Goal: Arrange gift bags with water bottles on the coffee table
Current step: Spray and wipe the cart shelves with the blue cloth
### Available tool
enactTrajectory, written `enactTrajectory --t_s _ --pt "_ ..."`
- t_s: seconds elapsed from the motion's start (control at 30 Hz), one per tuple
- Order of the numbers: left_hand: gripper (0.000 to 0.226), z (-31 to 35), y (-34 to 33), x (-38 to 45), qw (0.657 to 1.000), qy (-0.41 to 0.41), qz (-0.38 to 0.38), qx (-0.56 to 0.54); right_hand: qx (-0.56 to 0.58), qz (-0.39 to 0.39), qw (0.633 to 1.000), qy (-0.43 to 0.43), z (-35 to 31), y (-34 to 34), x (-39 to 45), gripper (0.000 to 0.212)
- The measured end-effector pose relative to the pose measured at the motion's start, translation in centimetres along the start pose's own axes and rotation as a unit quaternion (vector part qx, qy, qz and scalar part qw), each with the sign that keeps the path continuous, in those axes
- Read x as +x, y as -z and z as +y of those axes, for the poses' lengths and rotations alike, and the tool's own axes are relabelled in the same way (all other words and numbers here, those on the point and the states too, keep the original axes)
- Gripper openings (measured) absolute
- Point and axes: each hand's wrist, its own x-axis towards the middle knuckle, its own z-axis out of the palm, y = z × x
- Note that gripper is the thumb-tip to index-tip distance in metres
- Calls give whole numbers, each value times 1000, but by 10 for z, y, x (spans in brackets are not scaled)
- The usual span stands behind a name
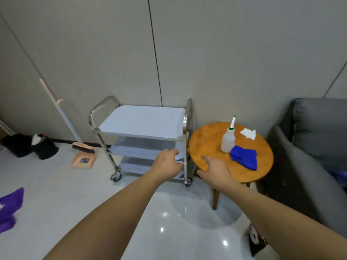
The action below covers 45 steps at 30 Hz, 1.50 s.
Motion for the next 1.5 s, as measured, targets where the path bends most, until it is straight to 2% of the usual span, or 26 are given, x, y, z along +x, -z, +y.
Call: enactTrajectory --t_s 0.1,0.2,0.3,0.43,0.73,0.97,1.17,1.37,1.5 --pt "52 28 -21 37 999 -31 -40 -1 -2 22 999 -48 37 10 19 64" --pt "58 58 -37 80 996 -57 -68 6 10 40 995 -89 69 23 47 66" --pt "61 90 -51 123 995 -61 -83 -3 18 56 993 -103 100 37 83 61" --pt "60 131 -64 171 993 -74 -93 12 33 65 990 -118 136 60 124 66" --pt "59 195 -85 269 988 -102 -116 21 47 86 982 -163 198 95 199 63" --pt "61 208 -102 355 984 -115 -134 -3 61 95 974 -197 227 98 268 64" --pt "67 195 -133 431 976 -99 -196 -3 58 70 956 -279 253 69 309 62" --pt "89 188 -174 486 961 -95 -259 8 53 28 936 -346 274 44 334 62" --pt "101 192 -209 499 955 -82 -281 -37 69 -1 931 -358 298 28 347 64"
